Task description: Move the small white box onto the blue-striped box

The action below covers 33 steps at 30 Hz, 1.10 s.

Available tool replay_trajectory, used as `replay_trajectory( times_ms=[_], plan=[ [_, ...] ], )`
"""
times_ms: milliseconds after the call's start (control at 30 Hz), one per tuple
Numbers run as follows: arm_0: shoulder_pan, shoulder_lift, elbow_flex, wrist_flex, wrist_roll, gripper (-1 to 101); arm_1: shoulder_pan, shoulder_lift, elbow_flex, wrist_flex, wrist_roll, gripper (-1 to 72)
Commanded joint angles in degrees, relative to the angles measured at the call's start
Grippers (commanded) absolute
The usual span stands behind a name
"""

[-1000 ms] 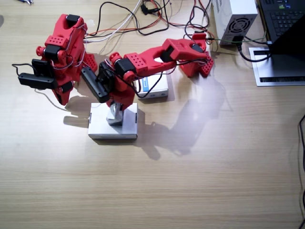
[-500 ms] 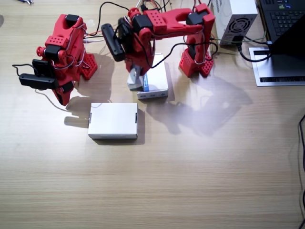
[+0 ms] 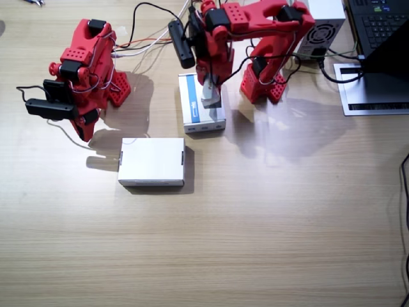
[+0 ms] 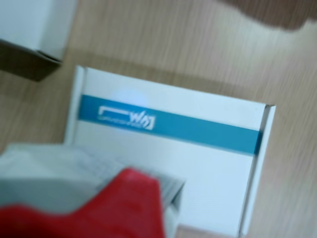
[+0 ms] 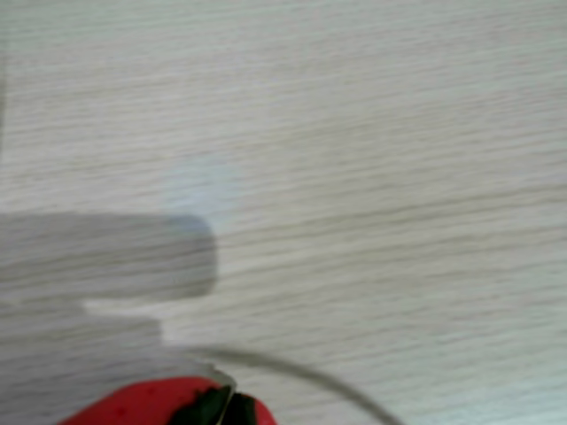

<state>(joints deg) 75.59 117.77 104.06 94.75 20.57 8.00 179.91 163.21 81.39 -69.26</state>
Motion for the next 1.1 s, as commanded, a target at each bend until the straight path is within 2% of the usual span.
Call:
replay_trajectory(
  times_ms=[0,133,200,333,400,467,533,567,633,733,800,900,967,1067],
  plan=[
    [2.2,3.6,0.2,-0.5,-0.3,23,-1.0,1.3,-0.4,-0.5,1.1,0.3],
    [6.0,2.2,1.7,-1.5,0.3,35,-1.0,1.3,-0.4,-0.6,1.2,0.3],
    [6.9,1.7,1.7,-1.1,0.6,38,-1.0,1.3,-0.4,-0.6,1.3,0.3],
    [7.3,1.6,0.4,0.8,1.8,38,-1.0,1.3,-0.4,-0.6,1.2,0.3],
    [3.7,3.5,-1.8,1.2,3.4,38,-1.1,1.3,-0.4,-0.6,1.1,0.3],
    [-3.4,7.8,-5.2,1.2,6.1,35,-1.1,1.3,-0.4,-0.6,1.1,0.3],
    [-14.7,9.7,-10.2,1.2,10.1,15,-1.1,1.3,-0.4,-0.6,1.1,0.3],
    [-21.4,9.6,-13.9,1.2,11.7,0,-1.1,1.3,-0.4,-0.6,1.1,0.3],
    [-34.5,8.9,-19.6,0.9,16.3,0,-1.1,1.3,-0.4,-0.6,1.1,0.3],
    [-48.9,11.2,-18.5,-4.1,17.9,0,-1.3,1.3,-0.3,-0.4,0.7,0.3],
    [-57.7,17.5,-8.7,-10.9,17.9,0,-1.4,1.3,-0.3,-0.3,0.6,0.3],
    [-68.5,32.9,17.1,-22.5,21.2,0,-1.4,1.3,-0.3,-0.1,0.2,0.3],
    [-72.8,39.9,30.6,-27.6,23.6,0,-1.7,1.3,-0.2,-0.1,0.1,0.3],
    [-73.9,48.1,43.6,-30.7,26.1,0,-1.8,1.3,-0.2,0.0,0.0,0.3]
  ],
)
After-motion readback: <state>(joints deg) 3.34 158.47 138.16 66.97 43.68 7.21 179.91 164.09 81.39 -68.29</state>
